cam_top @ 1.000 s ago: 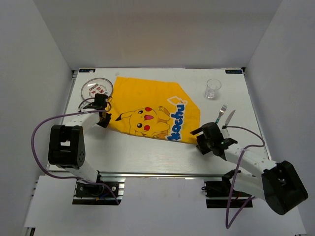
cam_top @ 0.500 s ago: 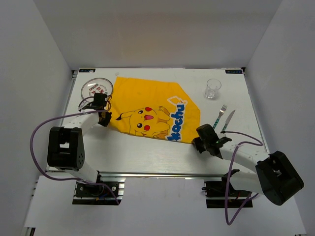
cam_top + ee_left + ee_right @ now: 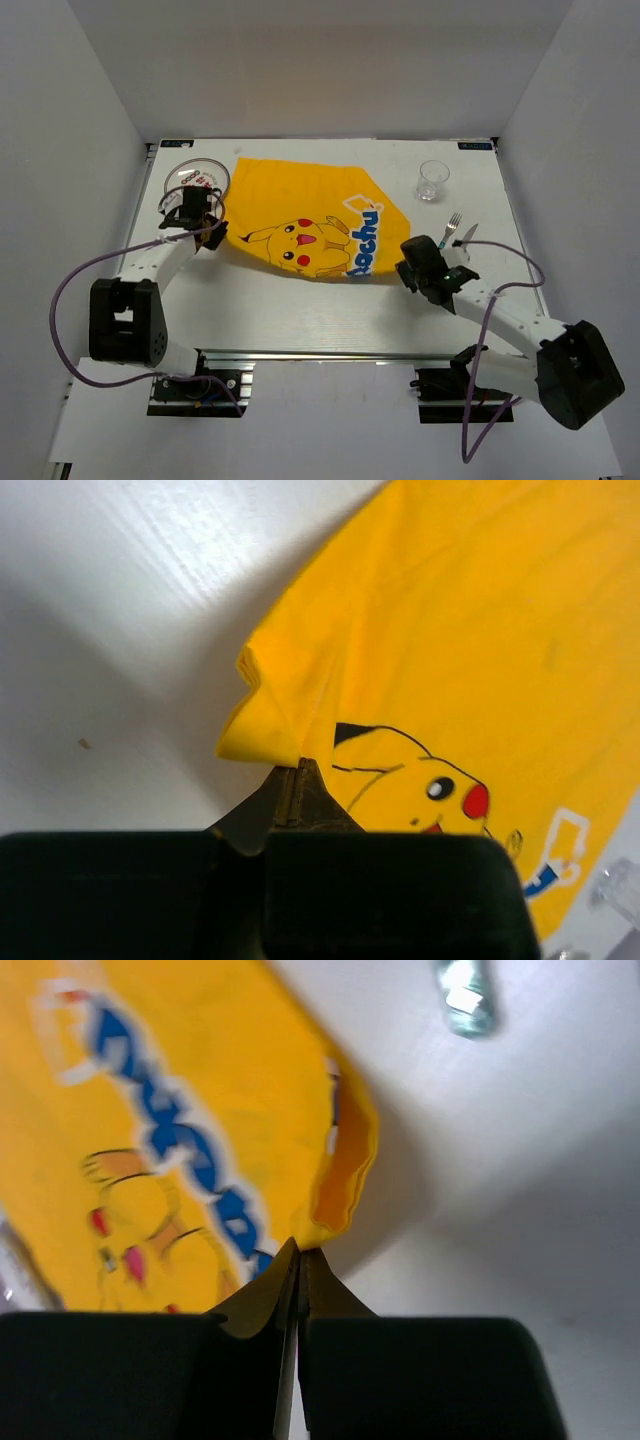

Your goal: Set the dinner table for one person

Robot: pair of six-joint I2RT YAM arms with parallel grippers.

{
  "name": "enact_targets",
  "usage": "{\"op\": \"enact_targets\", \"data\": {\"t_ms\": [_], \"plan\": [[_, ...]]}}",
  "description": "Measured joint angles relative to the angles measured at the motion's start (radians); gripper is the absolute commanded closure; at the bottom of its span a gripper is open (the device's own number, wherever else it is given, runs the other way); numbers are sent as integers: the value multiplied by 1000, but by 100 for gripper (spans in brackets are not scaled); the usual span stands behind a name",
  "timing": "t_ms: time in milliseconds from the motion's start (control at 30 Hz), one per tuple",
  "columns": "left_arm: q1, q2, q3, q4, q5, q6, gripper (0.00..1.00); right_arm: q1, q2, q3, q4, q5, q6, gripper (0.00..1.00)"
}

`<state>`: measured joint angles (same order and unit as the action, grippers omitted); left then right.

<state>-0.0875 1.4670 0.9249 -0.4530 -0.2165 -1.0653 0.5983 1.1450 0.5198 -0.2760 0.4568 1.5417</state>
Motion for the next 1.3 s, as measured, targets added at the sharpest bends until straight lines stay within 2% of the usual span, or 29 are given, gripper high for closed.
{"op": "enact_targets", "data": {"t_ms": [133,300,400,533,767,933,1133,1300], "plan": [[0,-80,31,-1,53,76,100,0,-111,134,-2,39,-188,100],[0,-283,113,-18,129,161,100,6,-287,263,-12,27,-396,100],[0,-380,249,-52,161,187,100,6,-328,393,-56,3,-486,100],[4,-381,508,-80,205,192,100,5,-296,649,-94,-28,-600,100],[6,-224,774,-106,309,151,100,0,-111,1061,-139,-13,-792,100],[12,-45,880,-127,357,128,100,-23,68,1218,-145,-26,-888,100],[19,217,1051,-134,413,126,100,-112,391,1423,-174,-106,-952,100],[30,379,1141,-34,480,125,100,-211,623,1678,-221,-221,-978,100]]}}
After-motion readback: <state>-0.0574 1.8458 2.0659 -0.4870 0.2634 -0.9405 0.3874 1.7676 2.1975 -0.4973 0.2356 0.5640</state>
